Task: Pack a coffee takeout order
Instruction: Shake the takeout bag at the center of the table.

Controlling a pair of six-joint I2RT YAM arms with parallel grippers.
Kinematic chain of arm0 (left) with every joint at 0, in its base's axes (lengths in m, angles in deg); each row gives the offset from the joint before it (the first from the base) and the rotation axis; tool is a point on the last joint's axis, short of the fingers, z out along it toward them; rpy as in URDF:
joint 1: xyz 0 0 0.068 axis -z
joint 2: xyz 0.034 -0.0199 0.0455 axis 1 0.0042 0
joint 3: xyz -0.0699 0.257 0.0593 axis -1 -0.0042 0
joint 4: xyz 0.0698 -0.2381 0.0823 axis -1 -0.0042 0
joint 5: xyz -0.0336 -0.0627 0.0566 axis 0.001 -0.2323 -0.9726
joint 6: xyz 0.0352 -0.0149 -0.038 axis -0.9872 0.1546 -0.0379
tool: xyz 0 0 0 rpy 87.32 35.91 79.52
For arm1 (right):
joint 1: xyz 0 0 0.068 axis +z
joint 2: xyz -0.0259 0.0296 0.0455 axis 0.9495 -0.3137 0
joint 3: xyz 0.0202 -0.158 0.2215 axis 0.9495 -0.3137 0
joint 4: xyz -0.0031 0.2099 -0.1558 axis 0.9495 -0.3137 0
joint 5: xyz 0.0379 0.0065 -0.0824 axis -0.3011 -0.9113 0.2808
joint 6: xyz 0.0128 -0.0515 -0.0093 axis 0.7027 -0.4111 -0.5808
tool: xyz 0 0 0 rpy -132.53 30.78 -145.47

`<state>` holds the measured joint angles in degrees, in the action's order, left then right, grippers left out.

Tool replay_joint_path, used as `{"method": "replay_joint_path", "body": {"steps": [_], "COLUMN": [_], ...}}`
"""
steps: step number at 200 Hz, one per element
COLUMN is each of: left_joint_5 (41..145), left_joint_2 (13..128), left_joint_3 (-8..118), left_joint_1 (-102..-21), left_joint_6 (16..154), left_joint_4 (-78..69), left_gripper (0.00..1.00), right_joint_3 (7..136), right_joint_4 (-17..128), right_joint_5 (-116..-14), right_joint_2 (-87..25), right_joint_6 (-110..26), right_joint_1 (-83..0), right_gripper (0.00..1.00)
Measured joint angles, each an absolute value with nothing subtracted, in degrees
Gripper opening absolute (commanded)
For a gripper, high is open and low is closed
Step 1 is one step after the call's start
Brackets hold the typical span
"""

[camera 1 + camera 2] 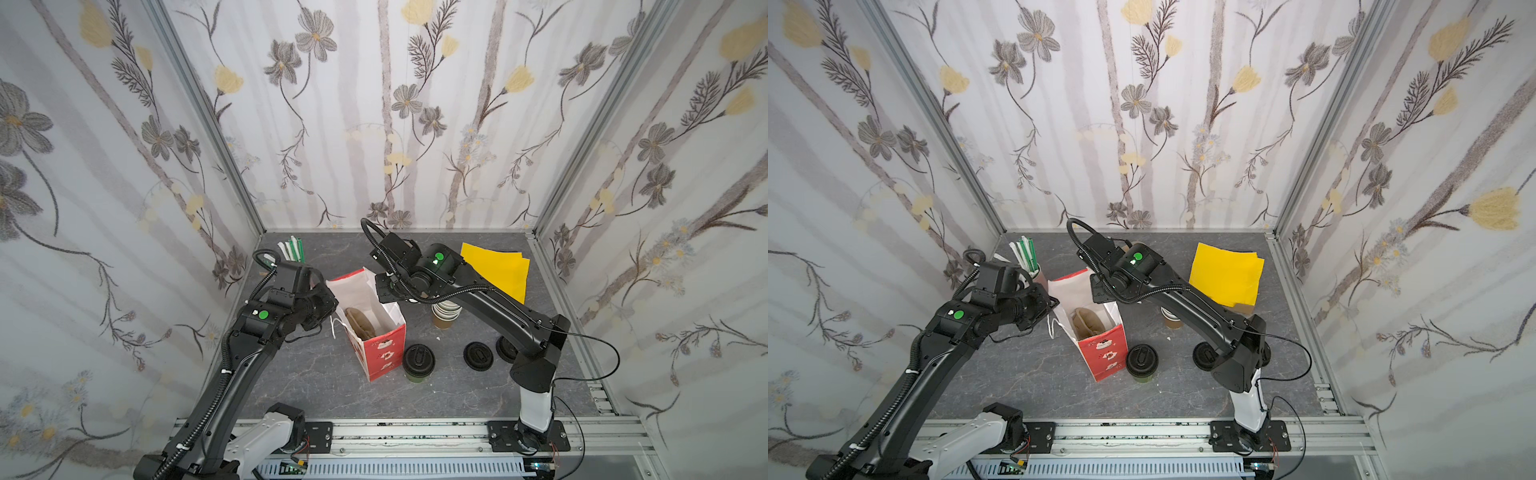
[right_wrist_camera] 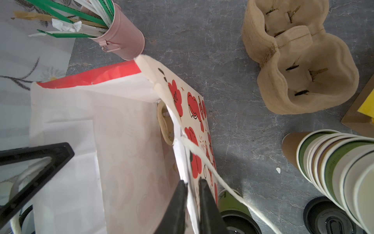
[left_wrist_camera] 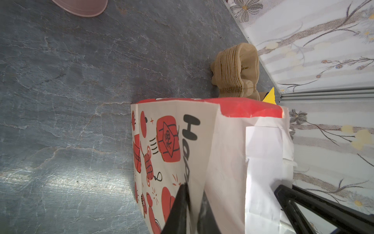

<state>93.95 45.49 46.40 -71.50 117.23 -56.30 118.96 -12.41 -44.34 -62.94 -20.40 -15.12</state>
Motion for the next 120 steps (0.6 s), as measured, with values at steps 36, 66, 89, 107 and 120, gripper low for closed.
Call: {"method": "replay_joint_path", "body": {"steps": [36,66,89,107,120], "left_joint_5": [94.3,94.3,93.2,91.3,90.0], "left_joint_2": [45.8,45.9,45.0,43.3,42.2], "left_joint_3": [46.8,48.1,48.9,48.7,48.1], "left_joint_1": [-71.5,-71.4,-70.8,-70.4,-70.3], "left_joint_6": [117.0,115.5,114.3,112.9,111.3], "left_joint_4": [-56.2,-55.5,-54.0,-51.8,-49.7], "left_gripper": [0.0,0.0,0.0,0.0,0.0], "right_joint_3": [119.0,119.0,119.0,119.0,118.7], "right_joint_4": [-11.7,-10.9,-8.5,-6.5,-5.0], "right_joint_5": [-44.9,-44.3,-42.2,-40.3,-38.8], "right_joint_2": [-63.0,-61.5,-59.3,-58.4,-57.8], "right_joint_6": [-20.6,-20.6,-20.6,-20.6,-20.6], "right_joint_1": [-15.1,-14.6,-13.2,-12.1,-11.3], "right_gripper": [0.0,0.0,0.0,0.0,0.0]}}
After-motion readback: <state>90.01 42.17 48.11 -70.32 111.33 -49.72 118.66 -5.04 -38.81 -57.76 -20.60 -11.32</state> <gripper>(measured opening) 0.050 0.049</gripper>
